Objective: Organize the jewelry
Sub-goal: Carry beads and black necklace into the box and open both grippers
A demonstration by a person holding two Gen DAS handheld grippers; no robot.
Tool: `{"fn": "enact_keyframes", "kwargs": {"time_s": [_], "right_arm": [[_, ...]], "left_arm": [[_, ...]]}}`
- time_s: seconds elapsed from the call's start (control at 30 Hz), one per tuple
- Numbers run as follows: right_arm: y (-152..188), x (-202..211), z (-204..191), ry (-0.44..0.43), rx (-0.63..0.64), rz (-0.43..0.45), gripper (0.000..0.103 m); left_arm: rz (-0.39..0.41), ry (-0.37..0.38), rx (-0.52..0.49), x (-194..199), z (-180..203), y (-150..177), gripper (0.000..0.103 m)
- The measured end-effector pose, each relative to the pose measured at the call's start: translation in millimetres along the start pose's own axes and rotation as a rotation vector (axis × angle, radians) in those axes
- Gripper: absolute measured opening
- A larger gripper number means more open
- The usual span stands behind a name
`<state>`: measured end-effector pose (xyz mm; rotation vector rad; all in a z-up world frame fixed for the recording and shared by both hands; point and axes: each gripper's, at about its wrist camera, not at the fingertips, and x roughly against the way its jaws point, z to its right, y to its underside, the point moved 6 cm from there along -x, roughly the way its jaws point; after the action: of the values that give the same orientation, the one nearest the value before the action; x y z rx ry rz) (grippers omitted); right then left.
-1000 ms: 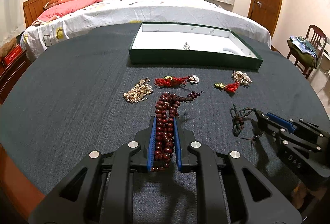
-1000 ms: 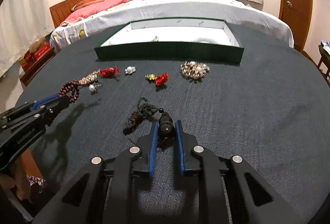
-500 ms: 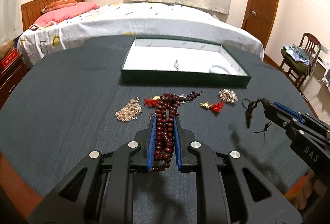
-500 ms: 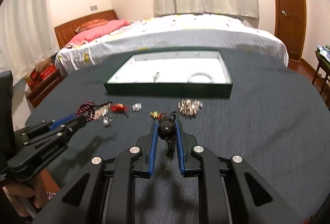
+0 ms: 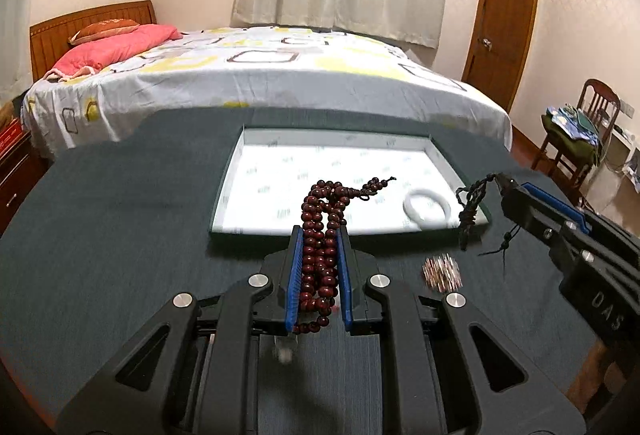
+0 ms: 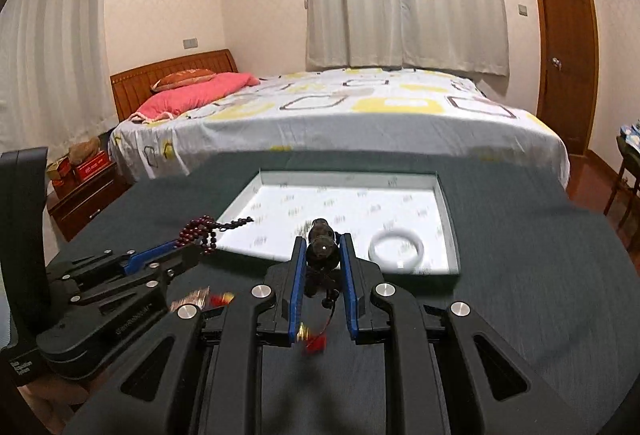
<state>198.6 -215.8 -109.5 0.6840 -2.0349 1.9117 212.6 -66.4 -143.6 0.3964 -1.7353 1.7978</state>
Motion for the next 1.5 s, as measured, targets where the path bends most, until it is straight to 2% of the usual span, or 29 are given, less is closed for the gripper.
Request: {"fn": "enact_keyframes", "kwargs": {"time_s": [0.23, 0.5, 0.8, 1.0, 1.13, 1.2, 1.3, 1.33, 1.5], "right_arm": [[-16, -55, 0, -0.013, -0.006, -0.009, 0.018], [4, -126, 1, -0.027, -0.030, -0.135, 0.018], [22, -162, 4, -0.012, -0.035, -0.252, 0.018], [29, -170, 5, -0.025, -0.050, -0.299, 0.018], [30, -172, 7, -0.030, -0.057, -0.308, 0.020], [29, -174, 9, -0.030, -0.059, -0.305, 0.033], [28, -171, 14, -0.026, -0.070, -0.291, 0.037], [27, -169, 16, -0.025, -0.071, -0.287, 0.037], [20, -156, 18, -0.025, -0.069, -0.257, 0.038]], "left_arm": [[-0.010, -0.028, -0.006, -58, -7, -33, 0.016], [-0.125, -0.043, 0.006, -128, -22, -24, 0.016], [-0.245, -0.031, 0.036, -159, -30, -5, 0.016], [-0.254, -0.032, 0.019, -163, -28, -5, 0.018], [-0.251, -0.032, 0.004, -164, -25, -6, 0.028], [-0.249, -0.031, -0.007, -164, -23, -6, 0.031], [-0.249, -0.037, -0.001, -165, -25, -6, 0.043], [-0.249, -0.035, 0.007, -165, -26, -7, 0.047], [-0.228, -0.034, 0.028, -158, -29, -11, 0.052]]}}
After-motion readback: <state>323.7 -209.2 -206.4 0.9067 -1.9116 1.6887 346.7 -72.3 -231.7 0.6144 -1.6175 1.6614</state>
